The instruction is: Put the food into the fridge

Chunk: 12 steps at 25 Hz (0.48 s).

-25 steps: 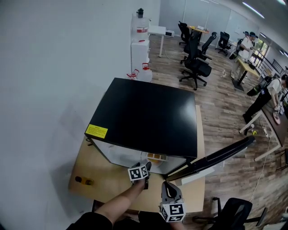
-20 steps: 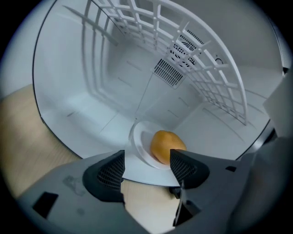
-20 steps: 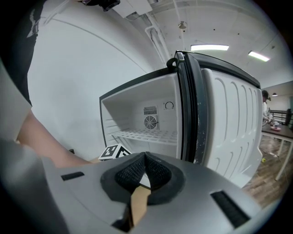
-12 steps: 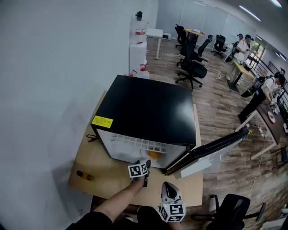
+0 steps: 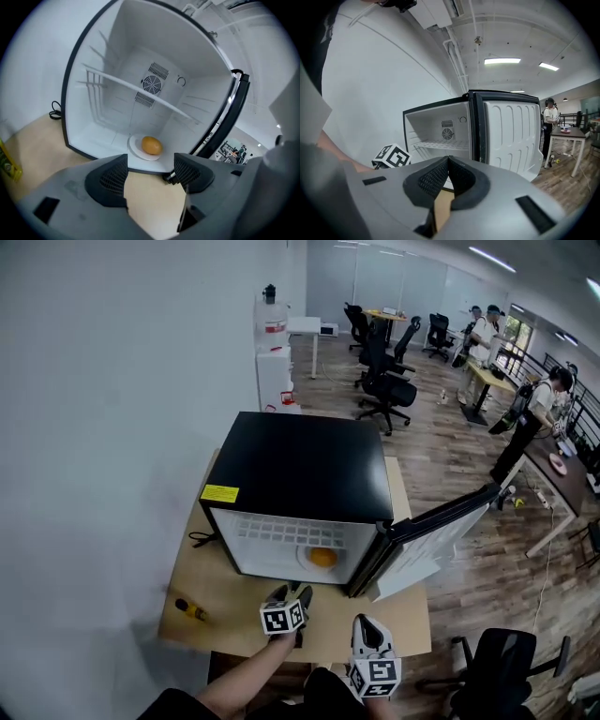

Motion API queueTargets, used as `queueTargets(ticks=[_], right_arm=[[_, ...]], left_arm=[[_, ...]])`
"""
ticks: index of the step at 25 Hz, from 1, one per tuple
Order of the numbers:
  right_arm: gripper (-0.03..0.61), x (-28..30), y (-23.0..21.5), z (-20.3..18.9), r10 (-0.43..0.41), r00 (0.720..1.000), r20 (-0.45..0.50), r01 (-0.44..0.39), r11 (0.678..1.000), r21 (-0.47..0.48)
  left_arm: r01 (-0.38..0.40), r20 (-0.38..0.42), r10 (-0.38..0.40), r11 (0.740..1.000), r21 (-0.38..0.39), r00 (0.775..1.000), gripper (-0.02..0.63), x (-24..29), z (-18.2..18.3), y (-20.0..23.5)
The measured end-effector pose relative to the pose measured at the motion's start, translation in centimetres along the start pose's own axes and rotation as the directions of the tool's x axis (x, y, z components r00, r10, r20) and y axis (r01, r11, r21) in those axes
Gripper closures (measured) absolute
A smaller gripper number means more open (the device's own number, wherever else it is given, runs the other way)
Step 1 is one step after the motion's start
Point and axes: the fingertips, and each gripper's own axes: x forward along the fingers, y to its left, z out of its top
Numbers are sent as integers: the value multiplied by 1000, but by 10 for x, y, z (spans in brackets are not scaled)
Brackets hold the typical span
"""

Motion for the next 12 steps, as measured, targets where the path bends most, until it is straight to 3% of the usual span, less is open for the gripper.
queueTargets(ticks=[4, 8, 12], right_arm=[[518, -23, 12, -1, -12, 1000, 14, 12, 1000, 0], [518, -50, 25, -6, -25, 999, 22, 25, 1000, 0], [518, -81, 43, -10, -33, 999, 23, 32, 999, 12]], left_arm=[[41, 85, -39, 999, -16, 996, 330, -62, 1, -5], [50, 157, -55, 998, 39, 986, 330, -124, 3, -13], [57, 177, -59, 998, 19, 982, 330, -190, 1, -22]])
